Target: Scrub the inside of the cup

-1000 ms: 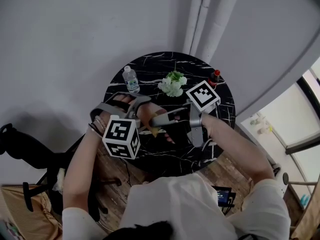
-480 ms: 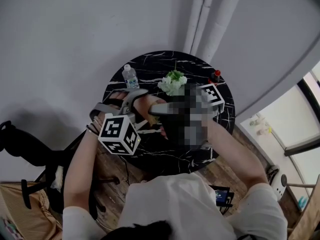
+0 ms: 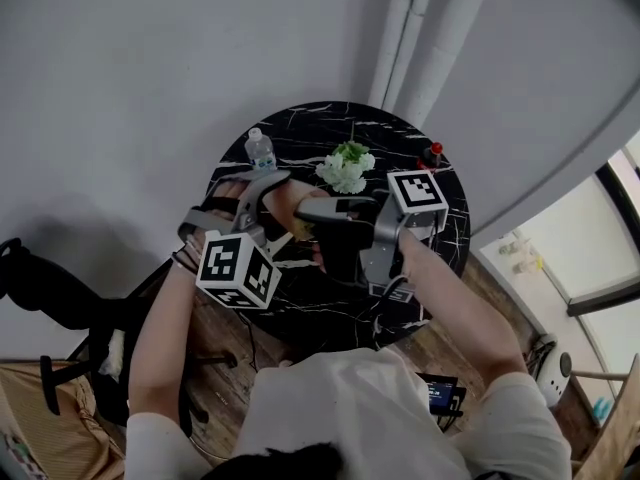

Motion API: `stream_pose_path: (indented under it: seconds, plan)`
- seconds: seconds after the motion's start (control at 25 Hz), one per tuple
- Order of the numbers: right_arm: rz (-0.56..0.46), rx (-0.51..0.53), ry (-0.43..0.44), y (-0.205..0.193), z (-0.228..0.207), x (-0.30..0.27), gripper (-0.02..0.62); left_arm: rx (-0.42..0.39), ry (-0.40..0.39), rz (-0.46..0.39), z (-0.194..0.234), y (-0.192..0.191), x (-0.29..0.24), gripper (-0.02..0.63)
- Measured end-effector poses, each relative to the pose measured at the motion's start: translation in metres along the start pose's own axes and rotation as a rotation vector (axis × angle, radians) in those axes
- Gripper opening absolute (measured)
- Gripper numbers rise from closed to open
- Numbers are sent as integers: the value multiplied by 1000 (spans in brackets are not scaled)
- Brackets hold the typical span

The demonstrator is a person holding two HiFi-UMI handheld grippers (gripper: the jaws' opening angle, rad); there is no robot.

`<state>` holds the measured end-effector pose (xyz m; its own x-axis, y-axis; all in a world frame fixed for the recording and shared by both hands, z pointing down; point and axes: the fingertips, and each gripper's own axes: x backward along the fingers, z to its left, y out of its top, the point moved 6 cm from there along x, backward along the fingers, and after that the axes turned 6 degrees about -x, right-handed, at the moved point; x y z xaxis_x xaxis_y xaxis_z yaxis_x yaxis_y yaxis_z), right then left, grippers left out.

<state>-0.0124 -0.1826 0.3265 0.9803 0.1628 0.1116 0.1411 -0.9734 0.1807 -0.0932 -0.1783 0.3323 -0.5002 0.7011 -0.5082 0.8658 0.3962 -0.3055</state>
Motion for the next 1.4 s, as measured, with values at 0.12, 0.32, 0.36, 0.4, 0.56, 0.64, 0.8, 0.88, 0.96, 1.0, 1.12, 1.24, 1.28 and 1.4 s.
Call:
stream_pose_path:
  seconds: [0.12,0.32,0.36,0.4,0.56,0.64,0.8,0.88,0.96,1.0,1.12,1.24,1.28,1.4]
  plan:
    - [-17,-5,16,3,5,-3,57,-1,63,9,5,-2,1,348]
    - [-50,-28,54,8,9,-6,55,56,117,-4,10,-6,2,348]
    - [-55,-31,66,8,11,-6,55,62,135,-7,11,-7,3,348]
    - [-59,-34,77,8,12,-7,55,66,153,-9,12,-7,4,348]
    - [-87,-57,120,7,19,-9,55,78,213,-11,16,-7,9,348]
    - [-107,-72,149,7,22,-9,55,93,246,-16,19,-7,11,348]
    - [-154,-111,217,8,28,-11,55,122,306,-26,24,-8,15,348]
    - [-174,-128,239,7,30,-12,55,131,324,-27,25,-8,17,348]
    - [-196,-146,256,6,31,-11,55,138,342,-30,25,-7,18,348]
    - [-210,-158,266,5,31,-11,55,142,352,-31,25,-7,18,348]
    - [-248,-194,294,4,31,-12,55,148,379,-34,26,-7,20,348]
    - [-293,-227,323,3,32,-12,57,167,403,-44,27,-8,21,348]
    - [-306,-236,335,3,32,-13,57,173,410,-46,27,-8,22,348]
    - [-319,-245,358,3,33,-15,57,173,427,-36,28,-10,24,348]
